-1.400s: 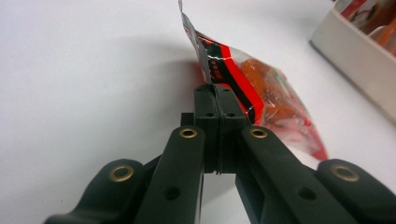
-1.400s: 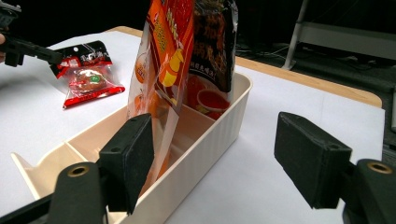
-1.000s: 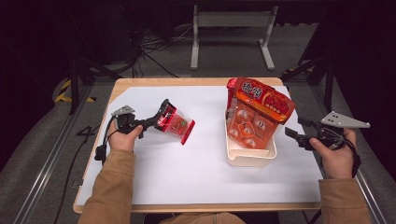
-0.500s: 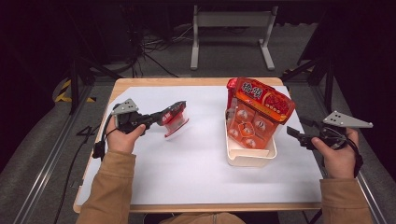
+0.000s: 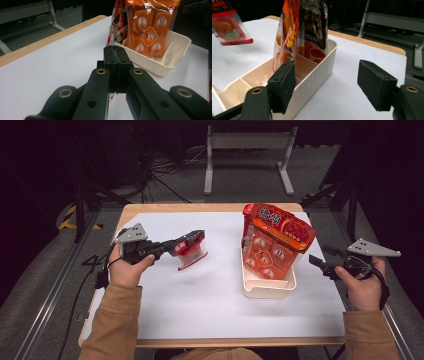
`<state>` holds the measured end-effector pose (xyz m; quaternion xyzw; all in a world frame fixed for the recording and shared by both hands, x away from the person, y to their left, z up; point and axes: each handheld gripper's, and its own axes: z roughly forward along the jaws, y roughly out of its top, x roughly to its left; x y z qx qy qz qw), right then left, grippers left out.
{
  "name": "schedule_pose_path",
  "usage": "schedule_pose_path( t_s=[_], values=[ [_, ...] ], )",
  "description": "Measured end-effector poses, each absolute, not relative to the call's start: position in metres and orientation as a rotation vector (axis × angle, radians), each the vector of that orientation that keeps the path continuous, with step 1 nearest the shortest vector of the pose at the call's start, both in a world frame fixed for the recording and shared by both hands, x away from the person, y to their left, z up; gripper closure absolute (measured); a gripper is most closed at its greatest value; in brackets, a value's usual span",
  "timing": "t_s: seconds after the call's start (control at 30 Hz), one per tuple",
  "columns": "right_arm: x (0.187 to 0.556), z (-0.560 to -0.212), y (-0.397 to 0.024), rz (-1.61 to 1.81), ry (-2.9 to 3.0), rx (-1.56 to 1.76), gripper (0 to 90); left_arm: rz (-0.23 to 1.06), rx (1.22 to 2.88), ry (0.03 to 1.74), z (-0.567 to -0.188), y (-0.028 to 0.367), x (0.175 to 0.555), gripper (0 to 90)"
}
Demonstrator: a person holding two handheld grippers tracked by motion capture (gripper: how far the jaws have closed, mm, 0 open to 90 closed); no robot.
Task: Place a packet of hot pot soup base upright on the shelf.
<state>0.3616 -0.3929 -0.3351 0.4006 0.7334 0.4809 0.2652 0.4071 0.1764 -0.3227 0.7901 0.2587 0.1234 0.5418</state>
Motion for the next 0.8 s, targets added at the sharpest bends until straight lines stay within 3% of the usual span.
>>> schedule_pose_path(
  t_s=[0.8],
  values=[
    [0.37,-0.342,-0.395,1.227,2.006,1.116,32.4,0.243,1.93,0.396,-0.28,0.136,0.378,90.0]
  ],
)
